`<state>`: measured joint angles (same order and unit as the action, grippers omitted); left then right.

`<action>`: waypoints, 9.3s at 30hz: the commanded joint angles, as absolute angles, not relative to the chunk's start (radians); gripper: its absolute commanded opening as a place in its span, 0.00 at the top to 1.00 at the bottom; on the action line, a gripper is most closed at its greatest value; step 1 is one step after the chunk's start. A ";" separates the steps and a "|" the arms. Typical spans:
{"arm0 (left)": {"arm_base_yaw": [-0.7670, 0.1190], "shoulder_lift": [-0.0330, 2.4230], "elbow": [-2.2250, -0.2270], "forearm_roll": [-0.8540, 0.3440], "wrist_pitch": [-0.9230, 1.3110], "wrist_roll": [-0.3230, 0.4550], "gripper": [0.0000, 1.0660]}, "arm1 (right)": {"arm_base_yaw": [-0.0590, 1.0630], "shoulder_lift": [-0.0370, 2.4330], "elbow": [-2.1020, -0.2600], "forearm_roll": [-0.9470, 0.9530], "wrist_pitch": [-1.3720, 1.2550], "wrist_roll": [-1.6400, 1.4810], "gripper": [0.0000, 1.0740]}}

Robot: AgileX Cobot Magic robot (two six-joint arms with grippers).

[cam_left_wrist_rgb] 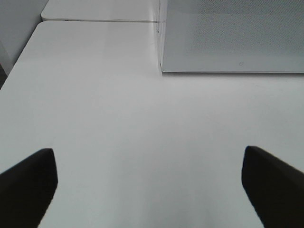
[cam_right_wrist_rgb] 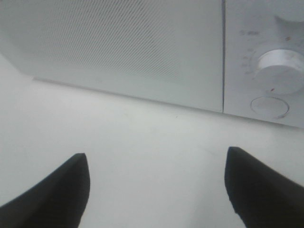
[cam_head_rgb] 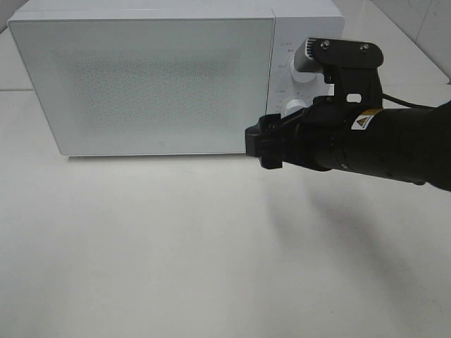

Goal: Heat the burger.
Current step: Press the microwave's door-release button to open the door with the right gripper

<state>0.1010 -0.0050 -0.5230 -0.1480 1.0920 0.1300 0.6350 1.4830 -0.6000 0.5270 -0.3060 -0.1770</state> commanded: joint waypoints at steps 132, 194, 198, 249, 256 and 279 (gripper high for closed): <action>0.101 -0.022 -0.522 -0.149 1.078 0.130 0.08 | 0.083 0.751 -0.538 -0.062 0.185 0.081 0.29; 0.101 -0.022 -0.522 -0.149 1.078 0.130 0.08 | 0.560 1.669 -0.240 0.695 -1.321 -0.134 0.30; 0.101 -0.022 -0.522 -0.149 1.078 0.130 0.08 | 0.601 1.684 -0.261 0.723 -1.317 -0.144 0.30; 0.101 -0.022 -0.522 -0.149 1.078 0.130 0.08 | 0.750 1.796 -0.404 0.821 -1.167 0.812 0.46; 0.101 -0.022 -0.522 -0.149 1.078 0.130 0.08 | 0.750 1.796 -0.404 0.821 -1.147 1.015 0.57; 0.101 -0.022 -0.522 -0.149 1.078 0.130 0.08 | 0.750 1.796 -0.404 0.768 -1.068 1.438 1.00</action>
